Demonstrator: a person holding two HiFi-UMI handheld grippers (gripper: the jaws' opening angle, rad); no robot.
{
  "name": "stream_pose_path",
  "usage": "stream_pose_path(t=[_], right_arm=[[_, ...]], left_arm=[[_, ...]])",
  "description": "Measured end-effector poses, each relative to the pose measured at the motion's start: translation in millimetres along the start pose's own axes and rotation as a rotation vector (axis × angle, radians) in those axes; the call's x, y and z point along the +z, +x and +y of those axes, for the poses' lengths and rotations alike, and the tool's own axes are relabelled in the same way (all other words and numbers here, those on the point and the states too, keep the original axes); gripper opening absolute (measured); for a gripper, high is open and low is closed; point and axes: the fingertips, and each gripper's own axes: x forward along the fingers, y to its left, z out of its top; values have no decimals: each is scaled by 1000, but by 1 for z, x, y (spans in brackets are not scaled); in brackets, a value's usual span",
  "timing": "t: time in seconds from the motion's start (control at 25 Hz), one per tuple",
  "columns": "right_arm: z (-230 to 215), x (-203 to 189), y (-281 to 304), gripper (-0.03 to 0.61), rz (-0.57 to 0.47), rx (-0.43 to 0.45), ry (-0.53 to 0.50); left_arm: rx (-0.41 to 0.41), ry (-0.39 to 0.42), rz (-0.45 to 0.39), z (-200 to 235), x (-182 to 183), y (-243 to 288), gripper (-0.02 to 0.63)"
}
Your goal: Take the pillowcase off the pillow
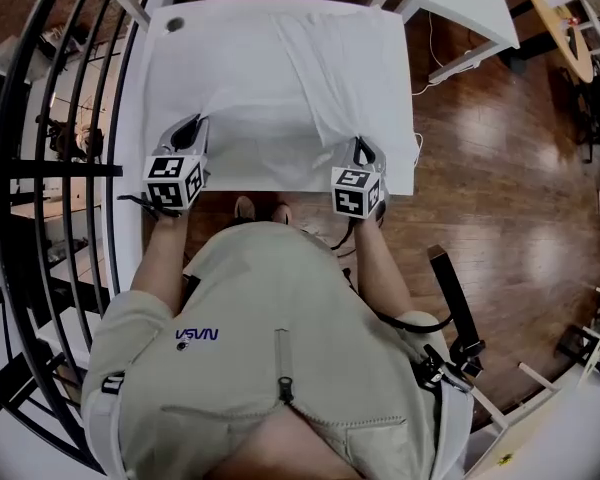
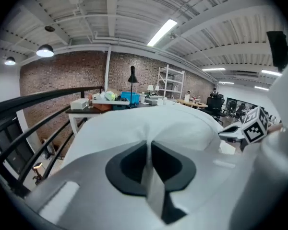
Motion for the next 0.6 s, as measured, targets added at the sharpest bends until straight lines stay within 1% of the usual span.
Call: stream_pose_path(t=[0.08,0.16,0.28,0.36,0.44,0.48,0.56,0.6], right_arm=[[10,-24,9,6,58,34,23],[16,-37,14,6,84,55,28],[20,-39,17,6,91,75,23],[21,-36,17,6,86,105,48],[21,-29,12,6,70,159,100],[21,-24,7,16,56,189,127],[16,-12,-7,65,16,236,155],[12,-4,-16,80,-12,252,159]], left_arm=[[-4,-42,54,-7,-31,0,29],[-1,-74,89,-9,-53,1,29],[6,-92,102,-8,-62,7,32],[-6,-83,91,-10,-57,9,37],[-26,-68,57,-14,-45,5,63],[-34,-56,37,-16,-37,0,80],[-45,-25,-8,-25,-15,-12,115],[-51,-14,-38,-30,-2,-18,117]])
